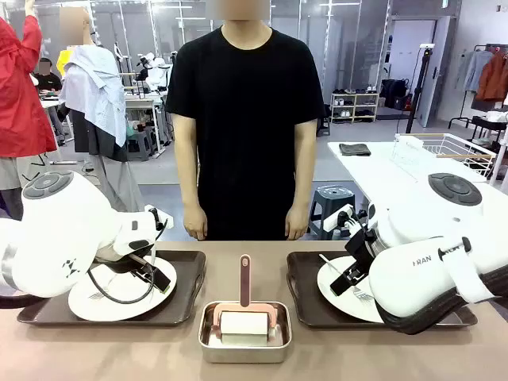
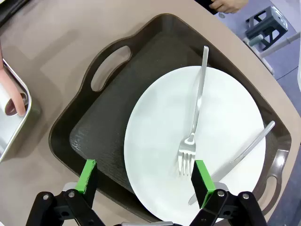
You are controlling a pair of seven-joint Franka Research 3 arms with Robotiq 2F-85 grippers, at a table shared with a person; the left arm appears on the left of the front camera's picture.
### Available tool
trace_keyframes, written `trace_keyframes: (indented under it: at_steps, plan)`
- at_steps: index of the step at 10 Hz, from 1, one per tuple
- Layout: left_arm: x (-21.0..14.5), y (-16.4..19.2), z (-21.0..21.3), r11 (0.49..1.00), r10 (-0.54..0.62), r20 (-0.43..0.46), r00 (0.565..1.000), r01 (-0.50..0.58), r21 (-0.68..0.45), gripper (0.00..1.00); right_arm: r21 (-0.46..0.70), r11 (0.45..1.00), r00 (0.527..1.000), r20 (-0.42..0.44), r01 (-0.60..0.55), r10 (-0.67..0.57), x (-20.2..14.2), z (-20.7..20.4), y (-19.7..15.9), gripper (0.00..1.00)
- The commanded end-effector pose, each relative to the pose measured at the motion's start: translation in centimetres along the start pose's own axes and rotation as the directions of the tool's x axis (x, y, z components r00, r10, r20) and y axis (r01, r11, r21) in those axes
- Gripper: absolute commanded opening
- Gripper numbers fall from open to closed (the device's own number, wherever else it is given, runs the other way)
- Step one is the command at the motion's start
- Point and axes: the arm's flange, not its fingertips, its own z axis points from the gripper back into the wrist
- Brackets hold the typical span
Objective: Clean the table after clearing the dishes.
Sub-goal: When the left (or right) Handle tray is removed, use the left hand (or right hand) to clean the left (or right) side of the table with the Lint Roller.
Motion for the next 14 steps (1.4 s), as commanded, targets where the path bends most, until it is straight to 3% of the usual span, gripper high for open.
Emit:
trace_keyframes:
  at_steps: [1,13,14]
  plan:
    - [0.00,-0.02,0.00,1.000,0.000,0.000,1.000,0.000,0.000,1.00,0.000,1.000,1.000,0.000,0.000,0.000,0.00,0.00,0.00,1.00]
    - [0.01,-0.04,0.00,1.000,-0.001,0.000,1.000,0.001,0.000,1.00,-0.001,1.000,1.000,0.000,0.000,0.000,-0.01,0.00,-0.05,1.00]
    - [0.84,0.72,0.41,1.000,-0.018,0.008,1.000,0.018,-0.020,1.00,0.039,0.999,1.000,0.004,-0.010,0.009,0.74,0.54,-0.68,1.00]
